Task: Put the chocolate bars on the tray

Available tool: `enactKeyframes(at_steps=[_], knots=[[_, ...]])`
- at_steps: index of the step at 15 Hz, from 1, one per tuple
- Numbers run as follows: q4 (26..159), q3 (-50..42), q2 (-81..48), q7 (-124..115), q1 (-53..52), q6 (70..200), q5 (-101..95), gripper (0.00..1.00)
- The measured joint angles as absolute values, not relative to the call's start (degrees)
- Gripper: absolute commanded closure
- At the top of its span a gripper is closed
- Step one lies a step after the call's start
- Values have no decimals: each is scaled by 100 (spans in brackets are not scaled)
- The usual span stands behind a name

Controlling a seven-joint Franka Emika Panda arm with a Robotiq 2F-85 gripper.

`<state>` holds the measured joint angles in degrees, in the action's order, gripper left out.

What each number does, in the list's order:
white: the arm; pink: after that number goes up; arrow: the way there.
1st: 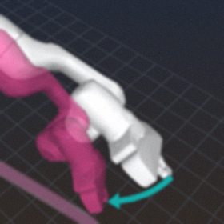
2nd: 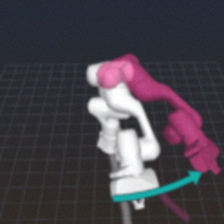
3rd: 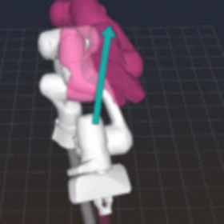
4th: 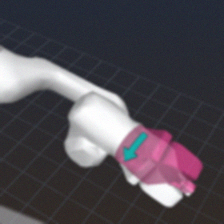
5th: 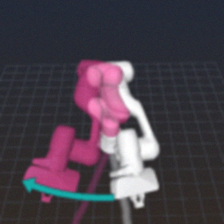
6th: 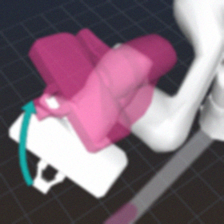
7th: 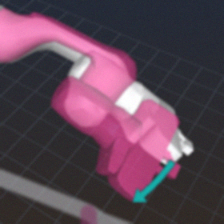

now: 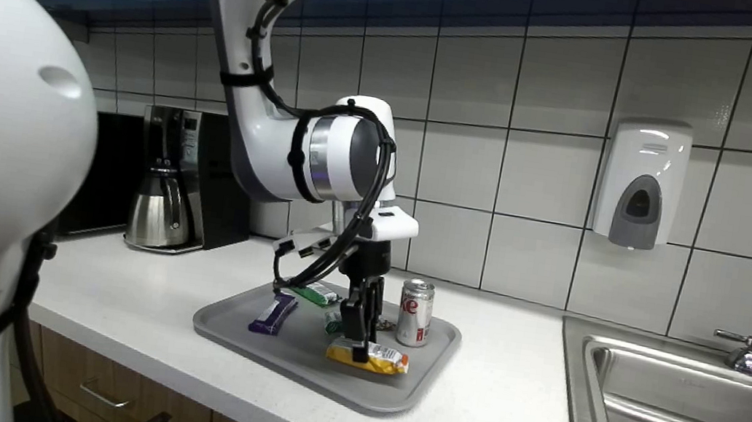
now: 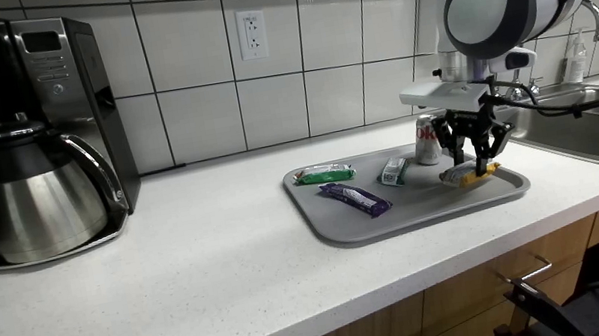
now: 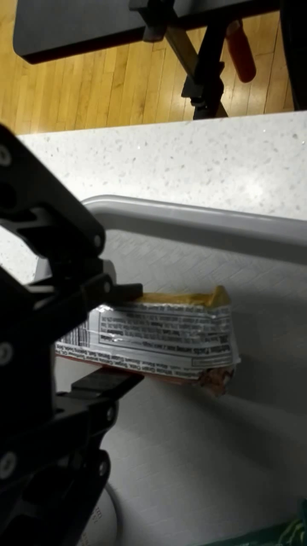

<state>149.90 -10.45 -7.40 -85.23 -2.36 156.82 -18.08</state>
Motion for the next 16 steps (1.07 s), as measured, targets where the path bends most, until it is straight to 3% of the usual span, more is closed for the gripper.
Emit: enactKeyframes(at_steps=[2,3,5,8,10,16], knots=[[14990,-1045,-751,-8523,-241,15697,-1808,83],[14990,-1045,-756,-8523,-243,15701,-1808,33],[14990,-1045,-765,-8523,-244,15703,-1808,27],[14990,-1045,-767,-8523,-244,15702,-1808,4],[14991,-1045,-767,-8523,-244,15702,-1816,0],[15132,-1053,-566,-8409,-234,15680,-2059,0]])
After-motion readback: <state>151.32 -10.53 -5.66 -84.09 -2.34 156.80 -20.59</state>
